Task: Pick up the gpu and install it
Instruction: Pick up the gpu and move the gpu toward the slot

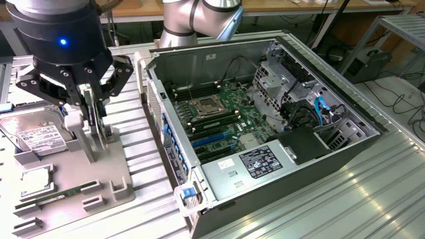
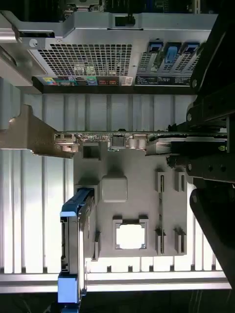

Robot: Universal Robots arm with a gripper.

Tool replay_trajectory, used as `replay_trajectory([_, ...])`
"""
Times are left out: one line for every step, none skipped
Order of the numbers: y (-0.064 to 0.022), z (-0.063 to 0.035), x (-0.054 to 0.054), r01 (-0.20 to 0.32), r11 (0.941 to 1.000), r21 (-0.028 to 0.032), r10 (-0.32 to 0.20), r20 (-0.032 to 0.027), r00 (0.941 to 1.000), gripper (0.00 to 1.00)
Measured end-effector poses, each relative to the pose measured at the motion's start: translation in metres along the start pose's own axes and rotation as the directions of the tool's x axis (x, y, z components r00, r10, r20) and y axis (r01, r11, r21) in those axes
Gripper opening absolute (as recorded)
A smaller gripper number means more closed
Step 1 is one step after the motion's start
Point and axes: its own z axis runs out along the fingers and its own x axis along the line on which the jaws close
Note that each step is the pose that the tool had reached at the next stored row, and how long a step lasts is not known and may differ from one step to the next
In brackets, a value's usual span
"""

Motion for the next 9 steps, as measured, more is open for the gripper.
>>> replay_trajectory([0.0007, -0.0135, 0.0, 0.0, 1.0, 0.0, 0.0, 0.0, 1.0, 0.27])
replay_trajectory([0.0012, -0.0244, 0.0, 0.0, 1.0, -0.0001, 0.0, 0.0, 1.0, 0.27])
replay_trajectory([0.0015, -0.0303, 0.0, 0.0, 1.0, -0.0001, 0.0, 0.0, 1.0, 0.27])
replay_trajectory([0.0019, -0.0365, 0.0, 0.0, 1.0, -0.0001, 0.0, 0.0, 1.0, 0.27])
replay_trajectory([0.0028, -0.0556, 0.0, 0.0, 1.0, -0.0002, 0.0, 0.0001, 1.0, 0.27])
replay_trajectory([0.0036, -0.072, 0.0, 0.0, 1.0, -0.0002, 0.0, 0.0, 1.0, 0.27])
replay_trajectory([0.0038, -0.0753, -0.002, 0.0, 1.0, 0.0, 0.0, -0.0005, 1.0, 0.27])
replay_trajectory([0.0038, -0.0753, -0.015, 0.0, 1.0, -0.0001, 0.0, -0.0004, 1.0, 0.27])
replay_trajectory([0.0038, -0.0753, -0.018, 0.0, 1.0, -0.0001, 0.0, -0.0004, 1.0, 0.27])
